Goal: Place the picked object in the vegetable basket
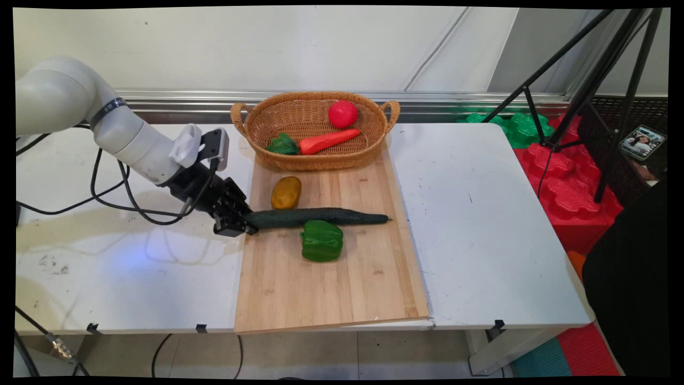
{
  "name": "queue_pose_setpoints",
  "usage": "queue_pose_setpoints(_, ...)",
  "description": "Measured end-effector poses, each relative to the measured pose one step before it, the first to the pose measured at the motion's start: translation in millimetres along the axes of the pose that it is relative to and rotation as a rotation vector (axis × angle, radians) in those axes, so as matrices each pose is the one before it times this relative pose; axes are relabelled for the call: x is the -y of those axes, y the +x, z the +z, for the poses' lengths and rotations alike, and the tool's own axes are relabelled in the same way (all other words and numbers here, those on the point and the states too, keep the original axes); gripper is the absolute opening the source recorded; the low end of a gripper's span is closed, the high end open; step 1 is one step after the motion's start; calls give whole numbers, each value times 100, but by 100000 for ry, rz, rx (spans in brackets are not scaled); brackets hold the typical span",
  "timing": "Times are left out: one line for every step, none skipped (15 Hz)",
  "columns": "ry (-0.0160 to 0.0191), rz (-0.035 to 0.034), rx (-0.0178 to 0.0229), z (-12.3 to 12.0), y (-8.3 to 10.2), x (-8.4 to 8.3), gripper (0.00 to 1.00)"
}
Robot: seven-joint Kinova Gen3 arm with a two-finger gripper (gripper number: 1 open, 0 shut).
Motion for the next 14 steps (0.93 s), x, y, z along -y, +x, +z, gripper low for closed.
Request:
queue_pose_setpoints(167,4,-255,-97,28,29,0)
queue_pose_setpoints(246,-153,-701,-233,80,40,0)
queue_pose_setpoints(134,-72,-554,-171,84,22,0)
queue_pose_setpoints(38,-195,-1048,-343,168,32,0)
queue_pose_setpoints(52,-114,-800,-271,131,8,0)
queue_pose_setpoints(-112,-47,-1238,-485,222,-11,0)
queue_pose_setpoints(-36,22,-838,-367,133,-17,0)
queue_pose_setpoints(-128,24,-762,-404,115,-15,0)
queue_pose_setpoints(-95,44,-1251,-662,166,-33,0)
queue_pose_setpoints(-264,-57,-1239,-728,131,-39,0)
queue_pose_setpoints(-158,-79,-821,-491,93,-11,0)
queue_pose_setpoints(-239,48,-1075,-788,76,-7,0)
queue_pose_setpoints(-81,34,-754,-534,71,40,0)
queue_pose_setpoints(-229,193,-1076,-837,122,67,0)
